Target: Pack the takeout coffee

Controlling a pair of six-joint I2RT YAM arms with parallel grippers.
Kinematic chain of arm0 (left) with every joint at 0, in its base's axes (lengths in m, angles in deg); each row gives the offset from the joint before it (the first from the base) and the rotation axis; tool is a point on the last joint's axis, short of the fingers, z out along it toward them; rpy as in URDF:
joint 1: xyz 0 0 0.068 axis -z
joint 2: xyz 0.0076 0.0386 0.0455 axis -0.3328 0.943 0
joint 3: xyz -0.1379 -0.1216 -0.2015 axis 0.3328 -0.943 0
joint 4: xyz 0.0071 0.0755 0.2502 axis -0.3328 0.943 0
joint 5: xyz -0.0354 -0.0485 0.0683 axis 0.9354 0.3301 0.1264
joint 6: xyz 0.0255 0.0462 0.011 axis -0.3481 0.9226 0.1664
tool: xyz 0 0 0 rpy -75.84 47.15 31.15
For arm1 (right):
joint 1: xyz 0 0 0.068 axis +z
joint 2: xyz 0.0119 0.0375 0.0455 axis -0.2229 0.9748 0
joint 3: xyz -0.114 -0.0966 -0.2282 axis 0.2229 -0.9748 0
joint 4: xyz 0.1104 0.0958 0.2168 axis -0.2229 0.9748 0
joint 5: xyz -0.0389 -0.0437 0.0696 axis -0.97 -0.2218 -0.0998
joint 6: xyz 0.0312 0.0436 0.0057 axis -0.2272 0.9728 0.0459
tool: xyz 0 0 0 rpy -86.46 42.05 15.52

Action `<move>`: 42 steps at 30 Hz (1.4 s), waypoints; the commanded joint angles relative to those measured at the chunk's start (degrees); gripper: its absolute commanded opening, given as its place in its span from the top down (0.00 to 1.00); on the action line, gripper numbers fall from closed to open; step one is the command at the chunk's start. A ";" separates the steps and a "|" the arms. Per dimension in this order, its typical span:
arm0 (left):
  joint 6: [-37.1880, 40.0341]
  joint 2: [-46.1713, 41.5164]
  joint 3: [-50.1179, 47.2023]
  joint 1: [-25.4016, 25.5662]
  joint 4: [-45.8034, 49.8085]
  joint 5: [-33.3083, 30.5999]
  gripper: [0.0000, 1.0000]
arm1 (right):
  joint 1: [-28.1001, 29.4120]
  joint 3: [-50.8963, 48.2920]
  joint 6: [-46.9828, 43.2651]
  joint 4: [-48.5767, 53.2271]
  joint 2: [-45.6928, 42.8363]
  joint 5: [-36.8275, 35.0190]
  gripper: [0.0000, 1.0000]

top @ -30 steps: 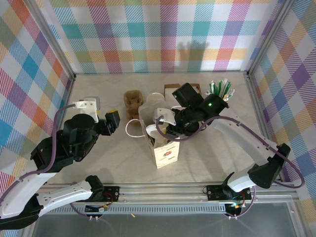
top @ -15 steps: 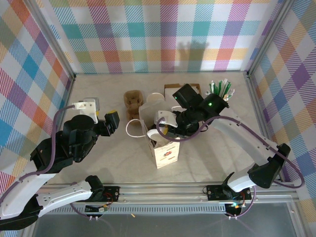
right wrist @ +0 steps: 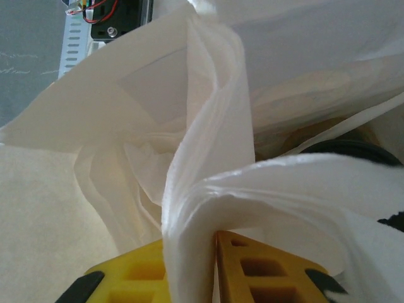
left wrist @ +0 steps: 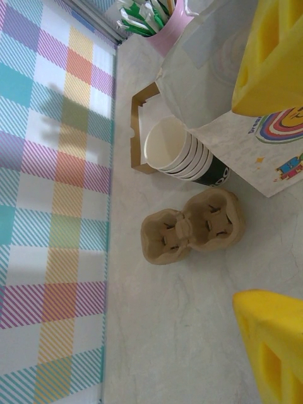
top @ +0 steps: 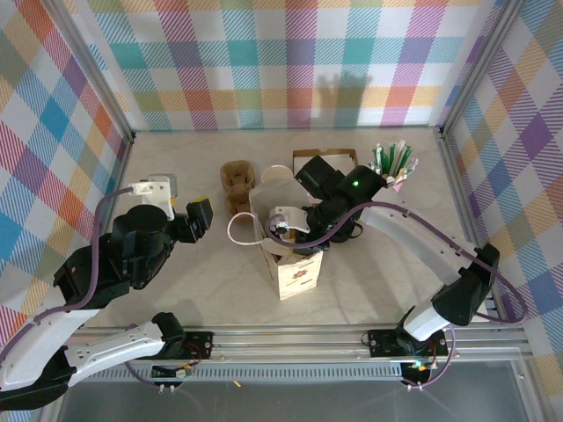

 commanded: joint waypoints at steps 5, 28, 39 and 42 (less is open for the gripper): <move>0.23 -0.84 -0.58 -0.70 -0.41 0.48 0.27 | 1.69 2.69 0.48 1.72 2.03 -2.90 0.69; 2.67 -2.55 -1.24 -0.64 0.21 -0.75 0.26 | 4.01 8.41 1.46 3.52 4.68 -4.52 0.87; 4.73 -1.59 -0.73 -0.73 0.21 -0.82 0.26 | 4.01 12.66 3.24 3.60 5.12 -6.55 0.59; 5.55 -0.85 -0.13 -0.88 -0.13 -0.82 0.26 | 4.01 12.68 3.88 2.40 2.75 -7.13 0.49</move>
